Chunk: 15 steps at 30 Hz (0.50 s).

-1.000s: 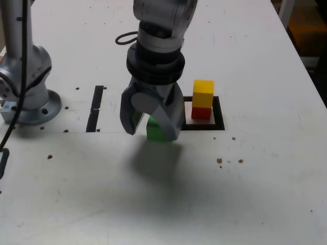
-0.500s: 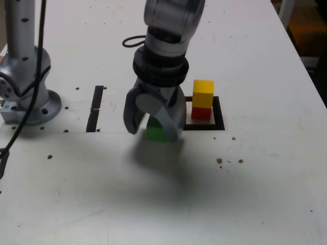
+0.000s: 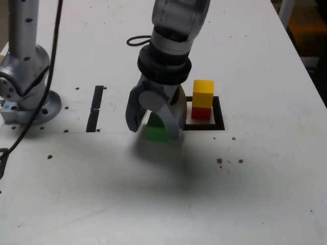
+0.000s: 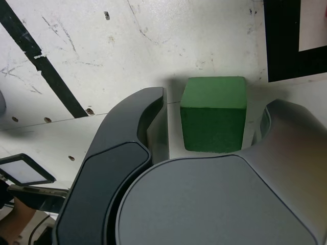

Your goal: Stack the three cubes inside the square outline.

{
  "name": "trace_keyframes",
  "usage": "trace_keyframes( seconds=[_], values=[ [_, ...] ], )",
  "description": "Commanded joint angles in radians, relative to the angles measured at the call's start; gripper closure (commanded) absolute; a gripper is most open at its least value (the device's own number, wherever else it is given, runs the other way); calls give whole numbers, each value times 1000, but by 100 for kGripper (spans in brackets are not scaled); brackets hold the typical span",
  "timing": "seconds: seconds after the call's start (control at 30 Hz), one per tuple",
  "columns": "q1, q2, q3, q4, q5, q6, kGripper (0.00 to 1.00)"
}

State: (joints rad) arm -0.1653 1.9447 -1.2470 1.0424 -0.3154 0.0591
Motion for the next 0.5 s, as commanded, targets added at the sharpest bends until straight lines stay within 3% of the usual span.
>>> trace_keyframes(
  seconds=[0.0, 0.27, 0.47],
  values=[
    [1, 7, -1, 1, -6, 5, 30],
    [7, 14, 3, 3, -23, 24, 33],
    [16, 13, 10, 2, -26, 33, 55]
  ],
)
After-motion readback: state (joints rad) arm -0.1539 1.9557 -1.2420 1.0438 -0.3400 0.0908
